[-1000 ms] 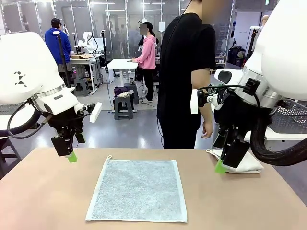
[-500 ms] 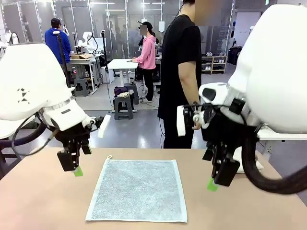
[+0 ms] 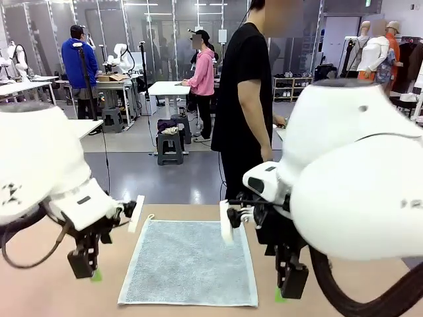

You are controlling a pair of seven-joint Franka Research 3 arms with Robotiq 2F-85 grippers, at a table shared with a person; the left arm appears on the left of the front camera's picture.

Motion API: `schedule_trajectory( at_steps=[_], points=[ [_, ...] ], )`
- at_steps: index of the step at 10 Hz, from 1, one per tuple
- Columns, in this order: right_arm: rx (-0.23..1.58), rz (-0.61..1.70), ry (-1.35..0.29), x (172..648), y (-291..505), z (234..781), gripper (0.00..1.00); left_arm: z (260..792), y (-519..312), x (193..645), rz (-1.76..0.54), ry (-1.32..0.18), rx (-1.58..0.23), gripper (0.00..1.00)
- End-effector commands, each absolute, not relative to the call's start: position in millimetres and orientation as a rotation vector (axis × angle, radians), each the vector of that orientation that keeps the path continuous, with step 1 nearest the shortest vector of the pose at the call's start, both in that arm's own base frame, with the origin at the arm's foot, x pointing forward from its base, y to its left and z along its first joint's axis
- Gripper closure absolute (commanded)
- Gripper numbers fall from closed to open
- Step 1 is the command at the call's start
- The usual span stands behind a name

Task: Fold the towels and place them in the basket.
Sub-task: When a person lays out a Towel with hook on the table, fold it in half twice.

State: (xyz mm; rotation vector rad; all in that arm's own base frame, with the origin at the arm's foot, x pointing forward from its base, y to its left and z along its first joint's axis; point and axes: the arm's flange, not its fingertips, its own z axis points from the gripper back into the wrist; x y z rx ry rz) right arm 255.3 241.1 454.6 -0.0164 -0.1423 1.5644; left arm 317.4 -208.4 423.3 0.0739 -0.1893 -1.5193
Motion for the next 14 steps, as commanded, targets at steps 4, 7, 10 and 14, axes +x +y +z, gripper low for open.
schedule_trajectory(
  at_steps=[4, 7, 10, 14],
  points=[
    [-0.063, 1.444, -0.152, 256, 260, 384, 0.0, 378, -208, 311, -1.462, -0.16, 0.129, 0.0],
    [-0.071, 1.429, -0.122, 255, 254, 357, 0.0, 360, -208, 315, -1.505, -0.151, 0.09, 0.0],
    [-0.049, 1.455, -0.127, 258, 247, 346, 0.0, 351, -206, 321, -1.523, -0.145, 0.067, 0.0],
    [-0.038, 1.449, -0.092, 283, 280, 370, 0.0, 363, -219, 335, -1.501, -0.113, 0.074, 0.0]
  ],
)
